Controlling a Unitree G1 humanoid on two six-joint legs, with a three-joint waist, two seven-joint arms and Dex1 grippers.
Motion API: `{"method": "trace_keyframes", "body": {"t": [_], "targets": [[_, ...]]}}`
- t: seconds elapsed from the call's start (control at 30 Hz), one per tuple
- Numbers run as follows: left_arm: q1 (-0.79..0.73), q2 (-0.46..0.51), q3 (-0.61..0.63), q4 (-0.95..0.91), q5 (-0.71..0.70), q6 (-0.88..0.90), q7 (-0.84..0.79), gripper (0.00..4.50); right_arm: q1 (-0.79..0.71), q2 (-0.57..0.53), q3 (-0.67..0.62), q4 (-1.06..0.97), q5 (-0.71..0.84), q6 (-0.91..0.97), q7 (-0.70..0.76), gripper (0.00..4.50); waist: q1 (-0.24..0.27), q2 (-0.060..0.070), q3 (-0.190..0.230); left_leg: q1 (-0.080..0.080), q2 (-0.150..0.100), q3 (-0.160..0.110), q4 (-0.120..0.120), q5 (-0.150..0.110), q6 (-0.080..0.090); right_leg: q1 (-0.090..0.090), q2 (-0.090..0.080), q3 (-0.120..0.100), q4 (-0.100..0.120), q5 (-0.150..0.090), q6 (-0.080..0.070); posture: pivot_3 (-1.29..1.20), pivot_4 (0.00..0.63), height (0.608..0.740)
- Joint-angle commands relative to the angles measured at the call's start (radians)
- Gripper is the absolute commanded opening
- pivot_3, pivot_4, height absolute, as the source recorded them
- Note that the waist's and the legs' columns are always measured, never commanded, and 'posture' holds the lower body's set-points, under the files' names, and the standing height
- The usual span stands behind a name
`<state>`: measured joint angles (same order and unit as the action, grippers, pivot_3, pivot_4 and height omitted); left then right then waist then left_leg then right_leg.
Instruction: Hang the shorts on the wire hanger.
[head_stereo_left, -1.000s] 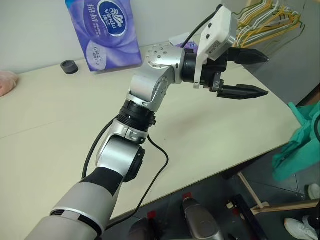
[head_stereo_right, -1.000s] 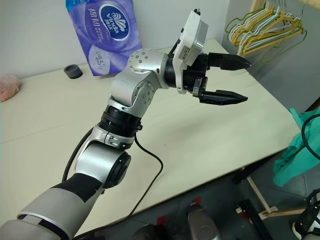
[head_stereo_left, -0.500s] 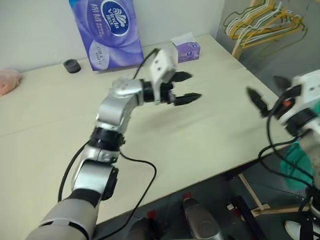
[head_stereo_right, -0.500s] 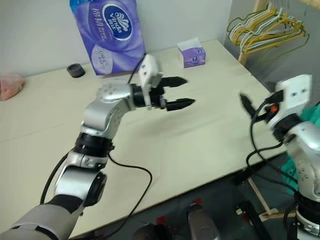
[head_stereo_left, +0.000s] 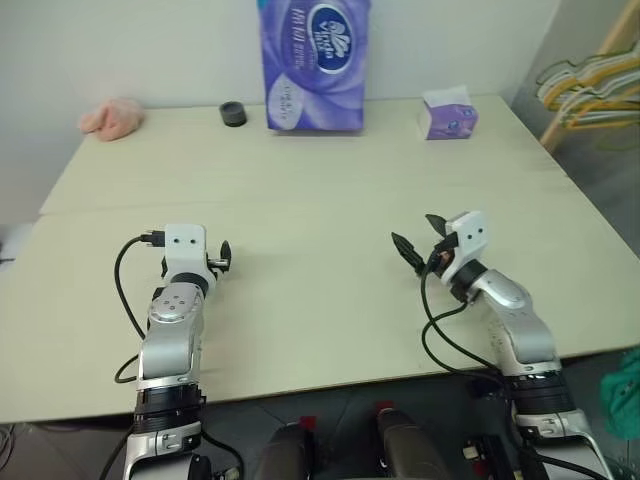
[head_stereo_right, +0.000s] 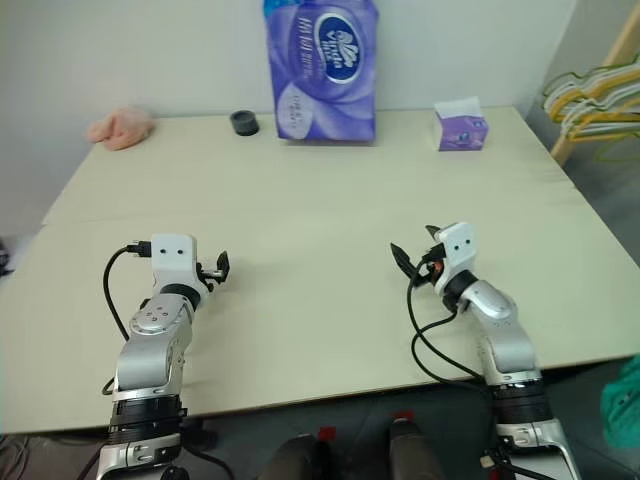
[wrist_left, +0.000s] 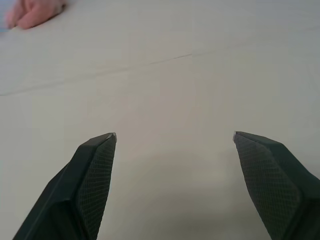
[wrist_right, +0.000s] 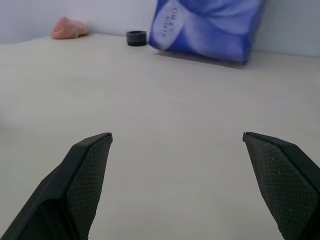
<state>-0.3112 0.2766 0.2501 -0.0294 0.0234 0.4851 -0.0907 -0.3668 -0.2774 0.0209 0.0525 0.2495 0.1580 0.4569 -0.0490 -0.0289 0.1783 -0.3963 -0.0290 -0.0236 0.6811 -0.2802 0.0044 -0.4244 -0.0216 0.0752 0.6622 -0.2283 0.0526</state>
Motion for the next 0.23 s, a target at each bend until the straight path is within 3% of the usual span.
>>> {"method": "trace_keyframes", "body": {"t": [0.03,0.23], "targets": [[-0.051,0.001,-0.008,-0.005,-0.039,-0.043,-0.025,3.96,-0.008,0.007,-0.019,0.014,-0.015,-0.062,0.0,4.47,0.019,-0.002,-0.002,0.0,0.0,-0.001,0.0,0.001,0.0,0.0,0.0,-0.002,0.0,0.001,-0.001,0.01,0.107,0.74],[-0.065,0.012,-0.068,0.016,-0.089,-0.071,-0.13,3.96,0.026,-0.008,-0.034,0.021,0.008,-0.082,0.035,4.47,0.026,-0.003,-0.009,0.0,0.001,-0.005,-0.001,0.005,-0.002,0.002,0.001,-0.006,0.0,0.003,-0.004,0.04,0.11,0.74]]}}
